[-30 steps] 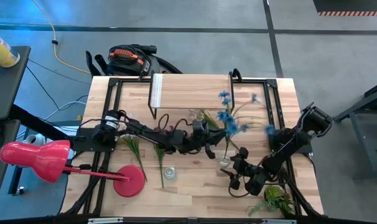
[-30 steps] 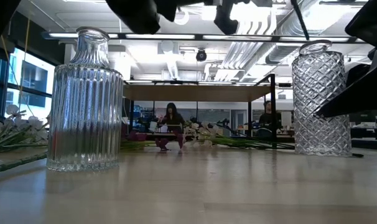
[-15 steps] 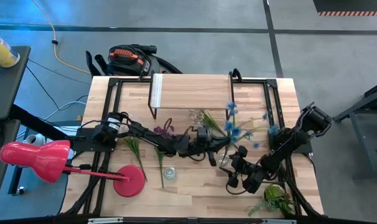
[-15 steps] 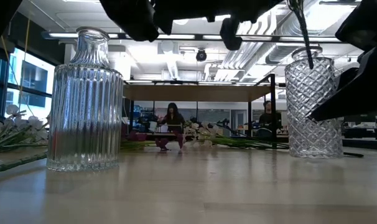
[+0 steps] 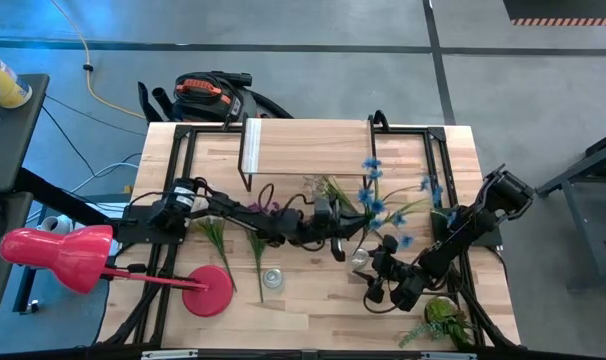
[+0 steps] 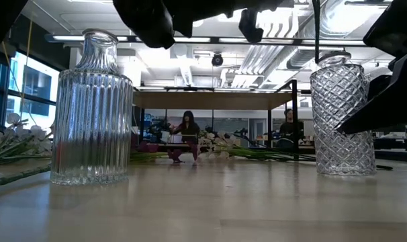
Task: Pick and place flowers into a vace then onto a shelf
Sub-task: Put the blue flowers into the right transparent vase
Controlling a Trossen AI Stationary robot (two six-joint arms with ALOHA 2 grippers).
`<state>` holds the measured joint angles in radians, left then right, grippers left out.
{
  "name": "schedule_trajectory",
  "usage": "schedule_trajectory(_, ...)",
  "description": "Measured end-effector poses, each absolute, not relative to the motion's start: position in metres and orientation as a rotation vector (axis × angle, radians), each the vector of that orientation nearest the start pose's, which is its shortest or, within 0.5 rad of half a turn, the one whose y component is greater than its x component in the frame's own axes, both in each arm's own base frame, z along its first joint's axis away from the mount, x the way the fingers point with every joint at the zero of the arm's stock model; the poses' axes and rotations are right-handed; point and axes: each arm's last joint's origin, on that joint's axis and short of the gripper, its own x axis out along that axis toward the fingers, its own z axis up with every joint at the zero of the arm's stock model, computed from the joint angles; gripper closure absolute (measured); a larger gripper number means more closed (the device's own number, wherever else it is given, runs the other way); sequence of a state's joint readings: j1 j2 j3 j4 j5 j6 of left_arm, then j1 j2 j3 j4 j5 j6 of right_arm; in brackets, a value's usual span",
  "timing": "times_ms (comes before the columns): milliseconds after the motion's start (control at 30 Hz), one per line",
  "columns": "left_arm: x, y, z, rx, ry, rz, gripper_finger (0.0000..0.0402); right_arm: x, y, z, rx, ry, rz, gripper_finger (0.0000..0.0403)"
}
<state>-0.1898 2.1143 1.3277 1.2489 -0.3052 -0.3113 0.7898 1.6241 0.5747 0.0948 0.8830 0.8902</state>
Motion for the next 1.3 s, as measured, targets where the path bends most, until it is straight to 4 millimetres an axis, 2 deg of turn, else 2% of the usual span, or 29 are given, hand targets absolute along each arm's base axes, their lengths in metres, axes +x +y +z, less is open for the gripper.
schedule_trajectory(233, 0.449, -0.071, 0.25, -0.407, -0.548, 0.004, 0.0368, 0.197, 0.167, 0.114, 0.151, 0.532, -0.344, 0.0148)
schedule_trajectory(600, 0.456, -0.074, 0.252, -0.391, -0.486, -0.006, 0.0368, 0.197, 0.167, 0.114, 0.148, 0.539, -0.342, 0.0148)
schedule_trajectory(1300, 0.458, -0.071, 0.256, -0.357, -0.488, 0.006, 0.0366, 0.198, 0.167, 0.114, 0.132, 0.545, -0.333, 0.0148)
